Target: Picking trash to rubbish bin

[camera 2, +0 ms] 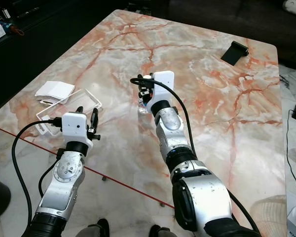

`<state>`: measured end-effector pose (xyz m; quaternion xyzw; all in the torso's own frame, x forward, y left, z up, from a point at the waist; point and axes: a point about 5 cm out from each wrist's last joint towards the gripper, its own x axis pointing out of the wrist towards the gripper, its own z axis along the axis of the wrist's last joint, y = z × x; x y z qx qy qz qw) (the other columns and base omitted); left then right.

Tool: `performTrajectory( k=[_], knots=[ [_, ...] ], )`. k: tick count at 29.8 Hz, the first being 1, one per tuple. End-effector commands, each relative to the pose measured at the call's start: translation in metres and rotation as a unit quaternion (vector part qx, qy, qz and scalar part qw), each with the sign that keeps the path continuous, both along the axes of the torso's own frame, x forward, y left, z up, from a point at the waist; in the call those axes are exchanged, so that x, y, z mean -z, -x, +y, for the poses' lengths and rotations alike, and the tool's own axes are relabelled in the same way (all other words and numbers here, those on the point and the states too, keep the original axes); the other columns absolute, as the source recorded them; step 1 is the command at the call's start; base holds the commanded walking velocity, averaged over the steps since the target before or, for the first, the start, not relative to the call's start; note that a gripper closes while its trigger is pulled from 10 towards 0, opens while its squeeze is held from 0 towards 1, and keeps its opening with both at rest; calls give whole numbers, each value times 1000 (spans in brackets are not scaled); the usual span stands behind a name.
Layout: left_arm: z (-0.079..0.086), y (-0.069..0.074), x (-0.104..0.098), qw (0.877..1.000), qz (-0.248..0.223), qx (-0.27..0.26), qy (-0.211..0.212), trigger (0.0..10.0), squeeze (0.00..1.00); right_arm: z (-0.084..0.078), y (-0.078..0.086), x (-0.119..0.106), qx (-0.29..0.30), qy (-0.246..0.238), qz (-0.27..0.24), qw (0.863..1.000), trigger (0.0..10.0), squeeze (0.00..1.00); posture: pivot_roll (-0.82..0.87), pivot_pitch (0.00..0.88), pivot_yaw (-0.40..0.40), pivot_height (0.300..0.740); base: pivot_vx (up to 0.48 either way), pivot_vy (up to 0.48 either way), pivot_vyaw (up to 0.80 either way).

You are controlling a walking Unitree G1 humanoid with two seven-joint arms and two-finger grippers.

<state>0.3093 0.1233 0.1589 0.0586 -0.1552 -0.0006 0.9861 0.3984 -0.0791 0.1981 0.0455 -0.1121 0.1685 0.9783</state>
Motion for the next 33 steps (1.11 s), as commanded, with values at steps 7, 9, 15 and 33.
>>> performTrajectory(
  k=[7,9,15,33],
  knots=[
    [0,-2,-4,1000,-2,4,-1,10000,0,3,-1,-3,-5,-2,-1,1000,0,0,169,219,-43,740,0,0,0],
    [0,-2,-4,1000,-2,5,-1,10000,0,2,-2,-4,-3,-2,-2,1000,0,0,169,215,-43,740,0,0,0],
    [-1,-3,-5,1000,-3,8,-1,10000,0,-1,-3,-12,2,-6,-14,1000,0,0,159,198,-37,740,0,0,0],
    [-7,-9,-8,1000,-15,22,-3,10000,0,-30,0,-30,40,-42,-87,995,10000,0,134,140,-20,740,0,0,0]
  ],
)
